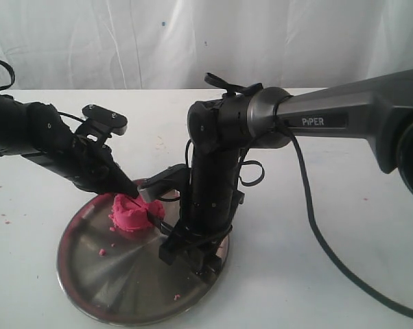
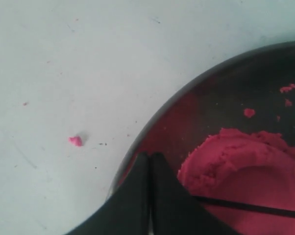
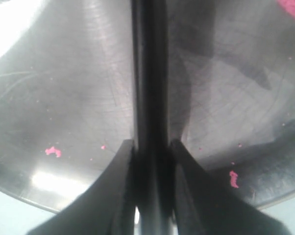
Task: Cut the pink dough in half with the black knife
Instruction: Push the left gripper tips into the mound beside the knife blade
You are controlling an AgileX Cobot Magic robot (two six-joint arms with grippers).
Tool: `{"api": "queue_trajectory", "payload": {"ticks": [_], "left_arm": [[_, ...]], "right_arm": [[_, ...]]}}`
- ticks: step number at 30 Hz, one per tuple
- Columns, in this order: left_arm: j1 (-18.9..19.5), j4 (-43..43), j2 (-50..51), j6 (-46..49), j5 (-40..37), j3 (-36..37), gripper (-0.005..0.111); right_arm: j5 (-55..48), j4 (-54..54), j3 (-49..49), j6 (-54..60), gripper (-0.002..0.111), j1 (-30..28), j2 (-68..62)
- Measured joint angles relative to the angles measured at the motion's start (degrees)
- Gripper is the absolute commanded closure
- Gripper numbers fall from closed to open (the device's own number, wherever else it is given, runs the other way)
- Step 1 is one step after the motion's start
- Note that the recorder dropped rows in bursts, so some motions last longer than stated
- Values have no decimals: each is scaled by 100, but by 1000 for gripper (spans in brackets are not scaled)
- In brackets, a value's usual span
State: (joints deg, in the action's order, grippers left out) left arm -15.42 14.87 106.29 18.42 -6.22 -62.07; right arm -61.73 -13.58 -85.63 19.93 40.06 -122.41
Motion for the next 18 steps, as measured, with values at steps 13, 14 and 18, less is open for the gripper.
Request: {"api": "queue_trajectory", "payload": {"ticks": [13, 14, 18], "left_arm": [[0, 22, 201, 0, 86, -11, 107], [0, 30, 201, 0, 67, -11, 107], [0, 30, 201, 0, -21, -11, 107]], "right_arm": [[99, 48, 0, 0, 108, 0, 8], [119, 78, 0, 0, 108, 0, 8], [132, 185, 0, 13, 108, 0, 8]]}}
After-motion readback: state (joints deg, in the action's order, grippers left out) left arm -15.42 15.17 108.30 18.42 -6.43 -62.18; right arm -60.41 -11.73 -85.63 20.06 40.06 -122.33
